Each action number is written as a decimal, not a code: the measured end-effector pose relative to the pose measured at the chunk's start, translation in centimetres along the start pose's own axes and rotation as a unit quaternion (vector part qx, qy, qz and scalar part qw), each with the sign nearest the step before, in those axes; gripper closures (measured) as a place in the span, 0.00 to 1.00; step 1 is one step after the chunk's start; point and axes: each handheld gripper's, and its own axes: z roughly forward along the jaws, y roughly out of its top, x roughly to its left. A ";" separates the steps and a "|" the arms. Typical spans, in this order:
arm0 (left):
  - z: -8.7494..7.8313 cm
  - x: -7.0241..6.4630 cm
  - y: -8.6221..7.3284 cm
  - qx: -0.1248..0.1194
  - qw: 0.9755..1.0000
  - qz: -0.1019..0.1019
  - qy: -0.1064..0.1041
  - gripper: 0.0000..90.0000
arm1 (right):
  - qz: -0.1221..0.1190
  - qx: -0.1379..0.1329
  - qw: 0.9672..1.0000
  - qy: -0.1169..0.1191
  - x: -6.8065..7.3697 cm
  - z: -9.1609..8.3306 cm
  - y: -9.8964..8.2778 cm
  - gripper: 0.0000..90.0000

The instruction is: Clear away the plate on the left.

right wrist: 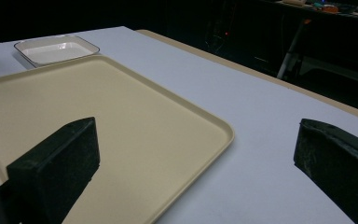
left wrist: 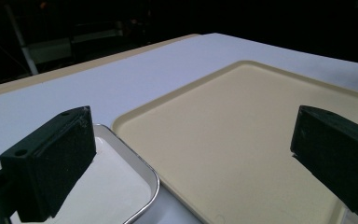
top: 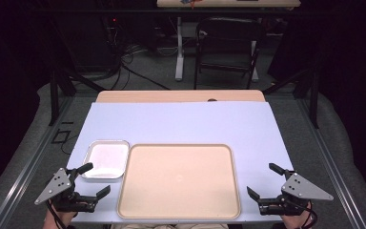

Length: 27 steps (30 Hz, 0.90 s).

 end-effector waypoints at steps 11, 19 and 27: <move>0.1 0.0 0.1 0.008 1.000 -0.001 0.004 0.00 | 0.001 0.004 1.000 0.003 0.0 0.1 0.0 0.00; -0.1 0.1 0.3 0.015 1.000 -0.008 0.018 0.00 | 0.002 0.005 1.000 0.005 0.0 0.0 0.0 0.00; -0.1 1.0 0.8 0.035 0.998 -0.032 0.048 0.00 | 0.005 0.011 1.000 0.008 0.1 0.2 0.0 0.00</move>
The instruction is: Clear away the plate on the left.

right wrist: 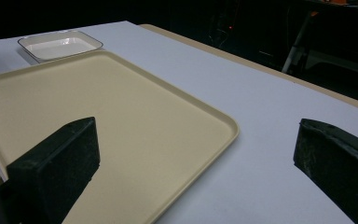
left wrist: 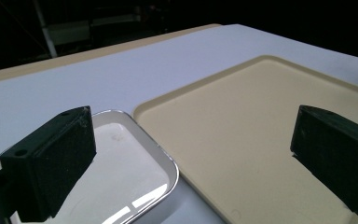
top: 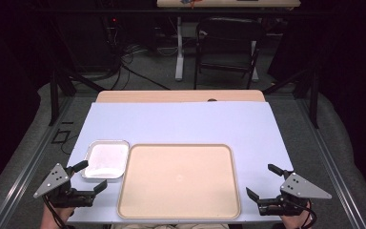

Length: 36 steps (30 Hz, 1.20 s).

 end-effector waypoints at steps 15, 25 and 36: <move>1.8 3.8 3.2 0.134 0.987 -0.078 0.028 0.00 | -0.001 0.005 1.000 0.008 0.0 0.1 0.0 0.00; 2.9 6.6 4.8 0.222 0.969 -0.096 0.046 0.00 | 0.001 0.007 1.000 0.009 0.0 0.1 0.0 0.00; 4.7 10.1 5.3 0.298 0.944 -0.119 0.074 0.00 | 0.003 0.011 1.000 0.008 -0.1 0.2 0.0 0.00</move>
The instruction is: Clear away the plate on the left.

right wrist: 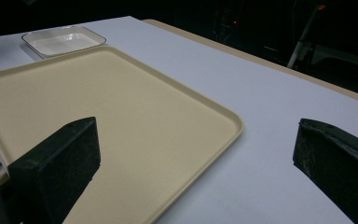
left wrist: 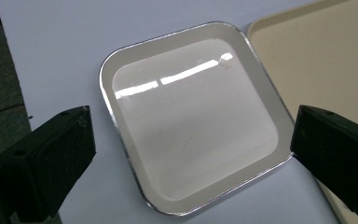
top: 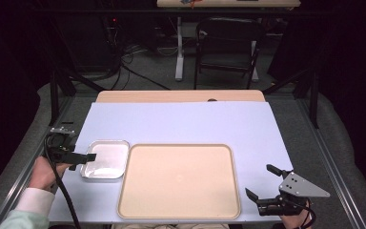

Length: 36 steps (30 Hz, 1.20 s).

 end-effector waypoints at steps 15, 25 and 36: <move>3.8 2.9 0.3 0.069 0.996 -0.049 0.017 0.01 | 0.000 0.004 1.000 0.000 0.0 0.0 0.0 0.00; 5.0 3.4 0.1 0.080 0.995 -0.058 0.021 0.19 | 0.001 0.004 1.000 0.001 0.0 0.1 0.0 0.00; 6.0 3.9 -0.6 0.085 0.993 -0.078 0.015 0.50 | 0.001 0.008 1.000 0.001 0.0 0.1 0.0 0.01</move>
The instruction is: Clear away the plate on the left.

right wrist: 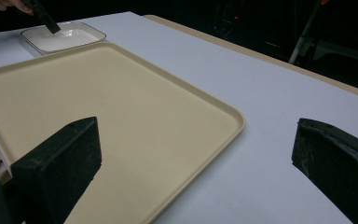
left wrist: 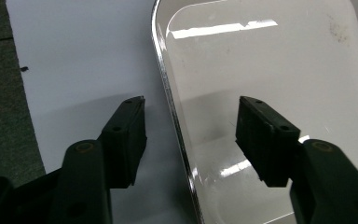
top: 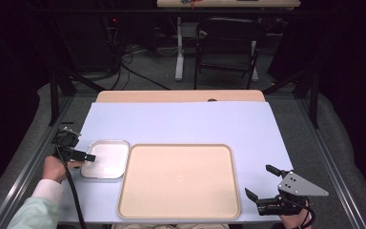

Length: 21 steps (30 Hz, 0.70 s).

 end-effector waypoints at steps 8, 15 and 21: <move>-0.1 0.1 -0.4 -0.012 1.000 -0.005 0.010 0.63 | -0.001 0.002 1.000 -0.001 0.0 0.0 0.0 0.02; -0.1 0.0 -0.5 -0.015 1.000 0.000 0.026 0.72 | -0.001 0.003 1.000 -0.001 0.0 0.0 0.0 0.02; -0.1 0.1 -0.6 -0.012 1.000 0.000 0.023 0.77 | -0.002 0.004 1.000 0.000 0.0 0.0 0.0 0.02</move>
